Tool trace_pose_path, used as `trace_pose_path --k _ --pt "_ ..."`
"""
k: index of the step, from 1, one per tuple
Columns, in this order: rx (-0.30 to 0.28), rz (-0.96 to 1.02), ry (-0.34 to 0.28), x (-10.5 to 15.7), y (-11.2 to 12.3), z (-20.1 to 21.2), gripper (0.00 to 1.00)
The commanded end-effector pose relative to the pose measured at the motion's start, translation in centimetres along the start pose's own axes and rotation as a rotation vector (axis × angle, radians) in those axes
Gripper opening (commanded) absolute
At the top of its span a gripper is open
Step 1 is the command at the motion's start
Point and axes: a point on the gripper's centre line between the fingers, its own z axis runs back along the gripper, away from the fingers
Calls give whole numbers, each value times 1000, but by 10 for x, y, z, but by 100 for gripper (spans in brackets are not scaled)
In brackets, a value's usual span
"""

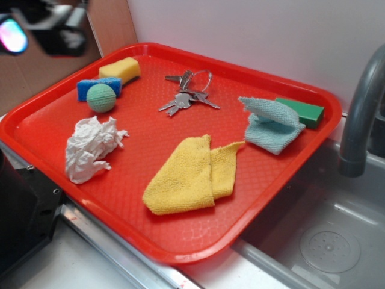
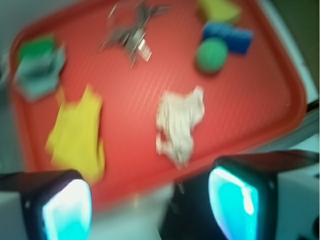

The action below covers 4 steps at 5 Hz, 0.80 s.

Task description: Grab the yellow cloth.

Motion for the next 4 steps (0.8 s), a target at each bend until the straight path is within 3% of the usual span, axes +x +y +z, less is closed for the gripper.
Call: trace_pose_path --k 1,2,3,4 --pt "7 27 -15 38 -51 -51 100" --pt "-50 -30 16 29 -56 -79 100" --pt "-49 -98 107 21 -70 -117 100" --pt "-51 -135 154 10 -71 -137 100"
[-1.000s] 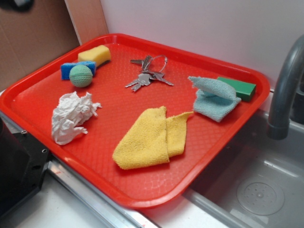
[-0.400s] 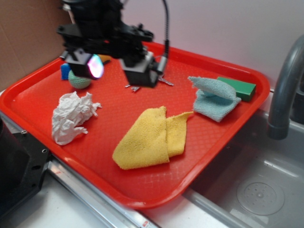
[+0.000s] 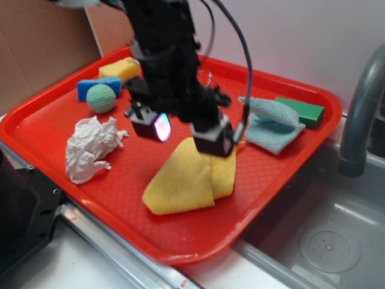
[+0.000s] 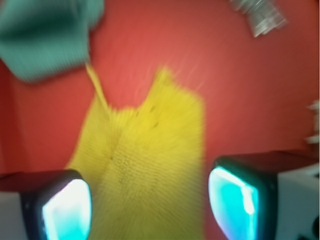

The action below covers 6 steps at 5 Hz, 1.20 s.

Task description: Grab the yellow cloth.

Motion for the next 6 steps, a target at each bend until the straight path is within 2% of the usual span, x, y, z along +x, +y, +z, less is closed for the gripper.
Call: trace_pose_path --k 1,2,4,5,6 --pt "-51 -109 66 0 -6 -22 94" --pt "-24 -140 58 -3 0 -22 0" --pt "-15 -174 66 -2 -1 -21 0" --pt "30 -264 53 -3 8 10 0" --pt "36 -319 -56 11 32 60 0"
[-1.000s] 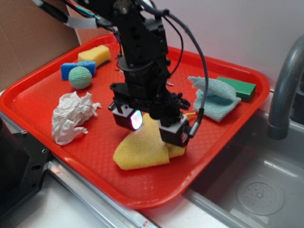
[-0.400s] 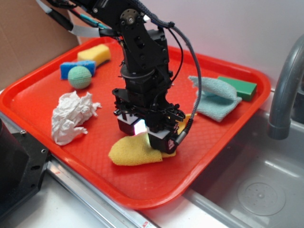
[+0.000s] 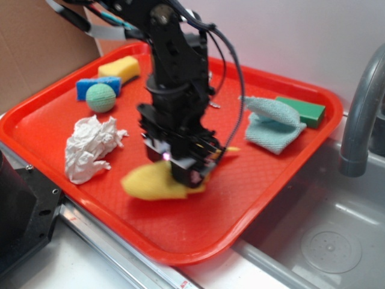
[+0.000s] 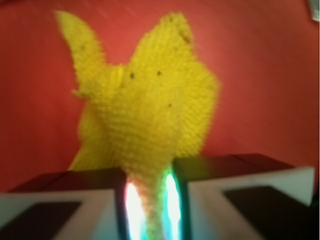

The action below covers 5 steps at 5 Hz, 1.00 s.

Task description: Grab the yellow cloth.

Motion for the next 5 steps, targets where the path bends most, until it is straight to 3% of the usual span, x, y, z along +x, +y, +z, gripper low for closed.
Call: trace_pose_path --k 1,2,3,5 --pt "13 13 -242 -10 64 112 0" --pt "18 71 -265 -8 89 161 0" --pt "19 77 -270 9 104 212 0" --pt "31 123 -265 33 128 218 0"
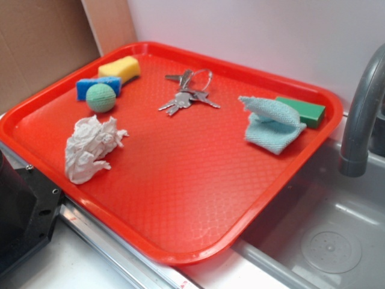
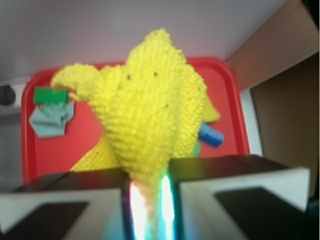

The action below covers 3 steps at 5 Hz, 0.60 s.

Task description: Grab the yellow cloth.

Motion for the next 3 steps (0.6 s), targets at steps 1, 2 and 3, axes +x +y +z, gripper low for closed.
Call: trace_pose_path --k 1,2,3 --pt "26 15 16 11 4 -20 0" --pt "32 1 108 -2 -2 -50 0" --pt "36 1 133 -6 -5 -59 0"
